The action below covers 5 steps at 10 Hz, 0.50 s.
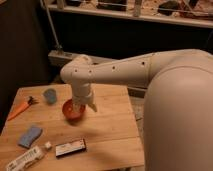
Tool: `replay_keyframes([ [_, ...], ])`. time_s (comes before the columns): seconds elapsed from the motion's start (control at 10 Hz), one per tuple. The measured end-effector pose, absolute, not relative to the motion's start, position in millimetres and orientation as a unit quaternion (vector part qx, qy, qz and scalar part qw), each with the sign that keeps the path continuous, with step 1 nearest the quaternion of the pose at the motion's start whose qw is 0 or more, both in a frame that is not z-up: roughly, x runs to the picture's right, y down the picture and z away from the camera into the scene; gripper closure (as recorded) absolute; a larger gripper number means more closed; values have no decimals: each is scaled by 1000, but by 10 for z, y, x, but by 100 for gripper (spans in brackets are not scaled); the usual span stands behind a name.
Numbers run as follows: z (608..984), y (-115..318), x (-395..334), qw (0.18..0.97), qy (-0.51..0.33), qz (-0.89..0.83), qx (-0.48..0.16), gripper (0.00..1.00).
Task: Place the pepper on the white sponge
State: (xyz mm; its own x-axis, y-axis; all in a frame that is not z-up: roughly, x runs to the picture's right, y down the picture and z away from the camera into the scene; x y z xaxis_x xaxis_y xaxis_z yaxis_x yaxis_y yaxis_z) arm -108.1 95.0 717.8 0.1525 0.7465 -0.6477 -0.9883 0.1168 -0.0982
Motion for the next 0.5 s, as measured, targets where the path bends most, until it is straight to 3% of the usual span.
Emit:
replay_keyframes([
  [0.5,7754,801,-1914,853,184,399,-281,35],
])
